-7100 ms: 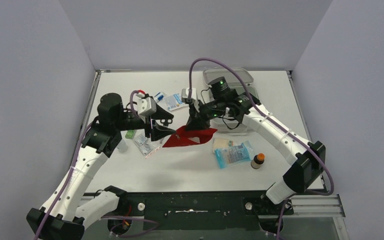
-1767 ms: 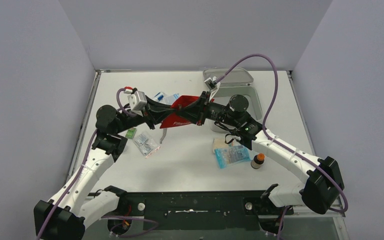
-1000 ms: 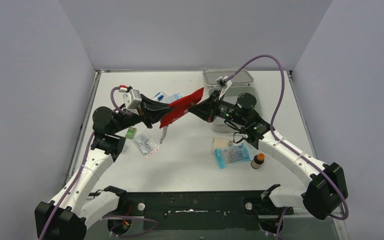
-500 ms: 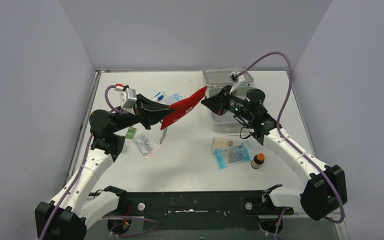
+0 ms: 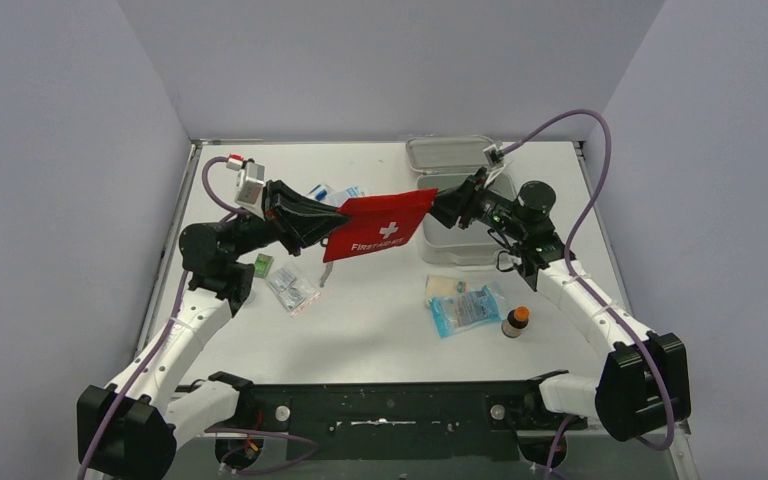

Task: Organize the medicine kit
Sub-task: Zip the medicine pouch, then place the medicine pouch inside the medicine box.

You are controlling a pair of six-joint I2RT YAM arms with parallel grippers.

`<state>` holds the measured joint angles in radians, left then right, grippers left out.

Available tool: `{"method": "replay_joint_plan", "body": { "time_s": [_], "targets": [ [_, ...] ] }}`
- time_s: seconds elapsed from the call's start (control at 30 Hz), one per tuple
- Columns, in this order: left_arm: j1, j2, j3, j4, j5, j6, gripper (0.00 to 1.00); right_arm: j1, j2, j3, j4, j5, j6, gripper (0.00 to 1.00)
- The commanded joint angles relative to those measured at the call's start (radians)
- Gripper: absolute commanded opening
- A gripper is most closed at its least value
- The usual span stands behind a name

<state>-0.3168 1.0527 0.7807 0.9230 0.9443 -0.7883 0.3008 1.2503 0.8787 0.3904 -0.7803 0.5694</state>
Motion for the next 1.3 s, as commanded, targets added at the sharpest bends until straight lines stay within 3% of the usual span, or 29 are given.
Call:
{"method": "replay_joint_plan", "body": {
  "time_s": [0.0, 0.1, 0.27, 0.33, 0.6, 0.7, 0.77, 0.87, 1.0, 1.17, 1.27],
  "targets": [
    [0.005, -0.040, 0.031, 0.086, -0.059, -0.062, 0.00, -0.017, -0.070, -0.099, 0.295, -0.116, 0.088, 0.60],
    [0.004, -0.042, 0.044, 0.106, -0.087, -0.105, 0.00, -0.017, -0.070, -0.122, 0.412, -0.161, 0.168, 0.82],
    [0.004, -0.030, 0.053, 0.177, -0.113, -0.186, 0.00, -0.016, -0.044, -0.155, 0.704, -0.217, 0.380, 0.89],
    [0.004, -0.031, 0.055, 0.190, -0.125, -0.205, 0.00, -0.020, -0.047, -0.159, 0.723, -0.214, 0.396, 0.90],
    [0.005, -0.068, 0.062, 0.142, -0.193, -0.173, 0.00, -0.048, -0.186, -0.167, 0.410, -0.072, 0.240, 0.92],
    [0.005, -0.083, 0.055, 0.110, -0.220, -0.140, 0.00, -0.052, -0.241, -0.127, 0.176, 0.038, 0.154, 0.92],
    [0.005, -0.091, 0.048, 0.083, -0.235, -0.113, 0.00, -0.052, -0.270, -0.133, 0.158, 0.069, 0.148, 0.93],
    [0.005, -0.091, 0.044, 0.068, -0.239, -0.099, 0.00, -0.051, -0.287, -0.144, 0.213, 0.039, 0.164, 0.94],
    [0.005, -0.083, 0.046, 0.092, -0.242, -0.122, 0.00, -0.052, -0.232, -0.140, 0.371, -0.110, 0.252, 0.95],
    [0.005, -0.076, 0.039, 0.133, -0.243, -0.154, 0.00, -0.038, -0.166, -0.170, 0.696, -0.181, 0.434, 0.97],
    [0.005, -0.069, 0.033, 0.162, -0.238, -0.179, 0.00, -0.014, -0.124, -0.149, 0.723, -0.191, 0.445, 0.97]
  ]
}}
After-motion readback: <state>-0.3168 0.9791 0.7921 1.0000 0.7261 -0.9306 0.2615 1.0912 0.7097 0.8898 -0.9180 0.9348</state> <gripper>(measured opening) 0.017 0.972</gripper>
